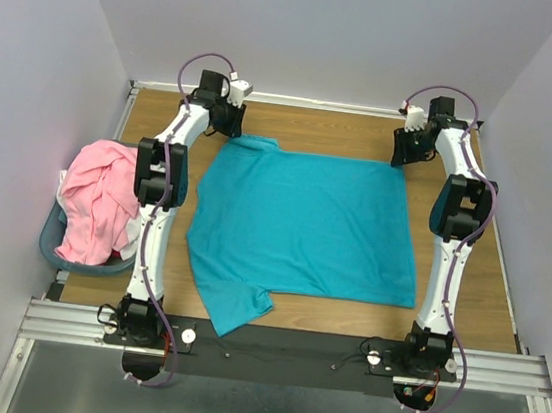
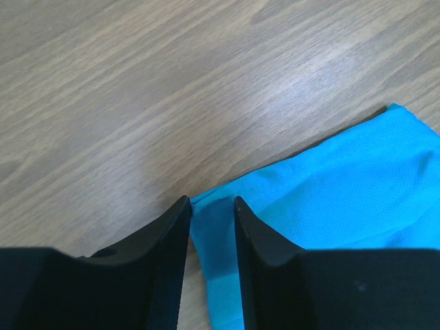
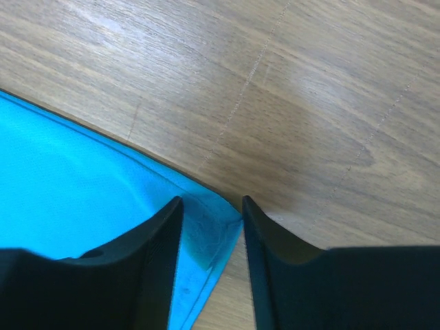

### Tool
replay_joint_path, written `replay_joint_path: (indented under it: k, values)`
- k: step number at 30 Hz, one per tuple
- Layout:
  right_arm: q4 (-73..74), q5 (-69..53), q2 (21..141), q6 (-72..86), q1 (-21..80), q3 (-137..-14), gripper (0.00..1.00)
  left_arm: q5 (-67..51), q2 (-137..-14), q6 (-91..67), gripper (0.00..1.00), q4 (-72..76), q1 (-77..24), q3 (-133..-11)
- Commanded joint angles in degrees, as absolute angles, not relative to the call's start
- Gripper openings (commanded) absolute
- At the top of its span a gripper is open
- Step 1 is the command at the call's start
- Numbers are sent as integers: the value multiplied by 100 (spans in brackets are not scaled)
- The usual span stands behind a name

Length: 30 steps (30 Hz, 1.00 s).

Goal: Fold and stack the t-shirts
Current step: Fold the tshirt

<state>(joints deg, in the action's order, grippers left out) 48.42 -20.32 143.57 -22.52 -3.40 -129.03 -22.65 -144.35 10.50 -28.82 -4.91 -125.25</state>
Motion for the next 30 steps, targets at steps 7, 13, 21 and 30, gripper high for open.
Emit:
replay_joint_path:
  k: [7, 13, 21, 30]
  values:
    - [4764, -2048, 14379, -2364, -369, -13051, 21, -2083, -14599, 1081, 1, -2892, -545, -12814]
    - [4746, -1995, 14248, -2347, -369, -13201, 1, -2057, -14371, 1055, 0, -2725, -519, -12946]
    - [4755, -2039, 13966, -2408, -369, -13078, 1, -2390, -13721, 1099, 0, -2356, -483, -12551]
    - [4755, -2057, 13589, -2513, -369, -12780, 1, -2593, -12966, 1292, 0, -2285, -448, -11945]
